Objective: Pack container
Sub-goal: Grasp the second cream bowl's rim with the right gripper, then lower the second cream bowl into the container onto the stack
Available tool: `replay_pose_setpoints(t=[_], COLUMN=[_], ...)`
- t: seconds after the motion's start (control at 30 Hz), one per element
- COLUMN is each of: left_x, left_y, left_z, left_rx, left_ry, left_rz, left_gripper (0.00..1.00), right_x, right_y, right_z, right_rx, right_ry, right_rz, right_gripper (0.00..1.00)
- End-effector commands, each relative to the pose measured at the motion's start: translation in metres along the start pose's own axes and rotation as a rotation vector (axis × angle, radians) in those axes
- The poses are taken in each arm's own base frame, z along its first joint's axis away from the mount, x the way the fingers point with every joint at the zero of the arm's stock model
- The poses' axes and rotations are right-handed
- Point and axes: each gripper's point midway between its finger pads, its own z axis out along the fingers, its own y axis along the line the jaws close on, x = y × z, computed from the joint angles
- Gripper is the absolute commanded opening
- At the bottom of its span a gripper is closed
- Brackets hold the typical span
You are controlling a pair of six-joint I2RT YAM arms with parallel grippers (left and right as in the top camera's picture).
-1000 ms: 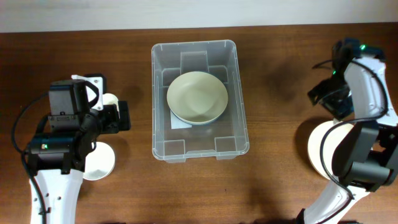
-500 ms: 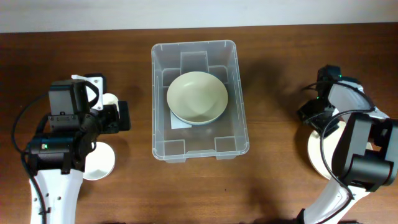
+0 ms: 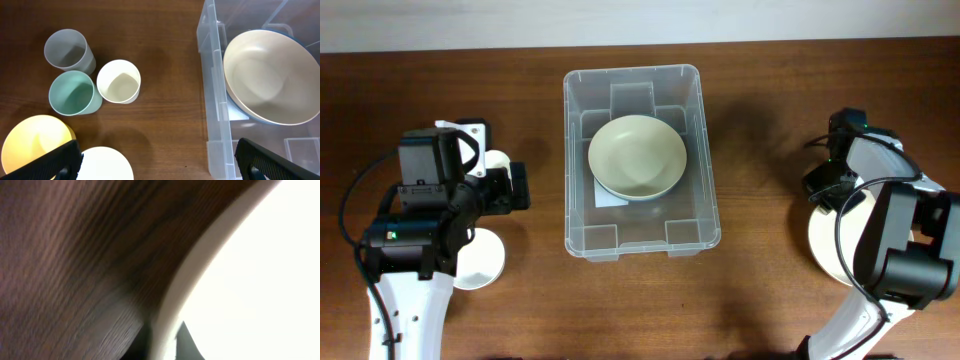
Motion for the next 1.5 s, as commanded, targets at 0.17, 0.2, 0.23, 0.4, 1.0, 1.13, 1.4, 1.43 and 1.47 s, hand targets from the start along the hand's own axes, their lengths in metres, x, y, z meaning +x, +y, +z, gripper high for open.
replay_pose_setpoints(t=[0.17,0.2,0.23,0.4,1.0,1.13,1.4,1.43,1.47], left_x=[-0.006,-0.006,-0.006,-0.006,-0.006,-0.006,-0.006,-0.006,-0.006], left_y=[0.0,0.0,0.0,0.0,0.0,0.0,0.0,0.0,0.0], left_z=[-0.003,-0.003,-0.003,-0.003,-0.003,-0.003,-0.003,-0.003,-0.003], left_rx=[0.002,0.002,0.002,0.001,0.002,0.002,0.002,0.002,0.002], left_ry=[-0.016,-0.016,-0.016,-0.016,-0.016,-0.016,-0.016,-0.016,-0.016], left_rz=[-0.015,-0.015,-0.015,-0.015,-0.015,-0.015,-0.015,-0.015,-0.015], left_gripper=[1.0,1.0,1.0,1.0,1.0,1.0,1.0,1.0,1.0], right_x=[-0.01,-0.016,-0.02,-0.039,0.199,0.252,0.294,0.299,0.302], right_y=[0.016,0.022,0.027,0.064,0.216,0.224,0.24,0.24,0.24], right_z=[-0.014,-0.025,-0.035,-0.118,-0.338,-0.329,-0.279,-0.27,-0.264], right_rx=[-0.054,-0.07,-0.083,-0.189,-0.659,-0.661,-0.608,-0.607,-0.61], right_ry=[-0.023,-0.044,-0.059,-0.2,-0.655,-0.668,-0.539,-0.507,-0.482], right_rz=[-0.08,-0.108,-0.128,-0.285,-1.68,-1.883,-2.017,-2.047,-2.062], right_gripper=[0.04,0.04,0.04,0.04,0.04,0.04,0.04,0.04,0.04])
